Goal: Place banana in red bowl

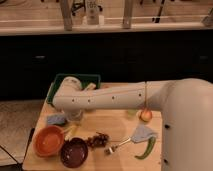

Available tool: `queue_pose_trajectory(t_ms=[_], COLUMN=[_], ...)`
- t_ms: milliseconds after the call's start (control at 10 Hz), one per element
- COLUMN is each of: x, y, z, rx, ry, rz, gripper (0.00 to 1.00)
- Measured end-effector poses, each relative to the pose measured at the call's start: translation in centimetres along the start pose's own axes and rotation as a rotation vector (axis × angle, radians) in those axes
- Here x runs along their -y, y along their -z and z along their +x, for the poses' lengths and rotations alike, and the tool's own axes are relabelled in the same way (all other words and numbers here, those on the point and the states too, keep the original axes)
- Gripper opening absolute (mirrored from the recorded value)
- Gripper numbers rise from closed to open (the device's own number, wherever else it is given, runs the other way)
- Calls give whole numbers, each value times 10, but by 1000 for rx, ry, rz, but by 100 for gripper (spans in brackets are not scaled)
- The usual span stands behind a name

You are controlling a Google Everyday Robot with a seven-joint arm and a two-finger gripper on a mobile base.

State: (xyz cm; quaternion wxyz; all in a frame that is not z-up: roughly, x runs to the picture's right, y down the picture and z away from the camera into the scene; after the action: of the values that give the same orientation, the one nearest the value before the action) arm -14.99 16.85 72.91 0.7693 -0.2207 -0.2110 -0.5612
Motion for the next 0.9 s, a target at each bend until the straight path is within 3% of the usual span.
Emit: queue_pose_trajectory(t_ms=[900], x=[48], y=[-6], z=[-15], rx=[34], ry=[144], rz=[18], gripper=[0])
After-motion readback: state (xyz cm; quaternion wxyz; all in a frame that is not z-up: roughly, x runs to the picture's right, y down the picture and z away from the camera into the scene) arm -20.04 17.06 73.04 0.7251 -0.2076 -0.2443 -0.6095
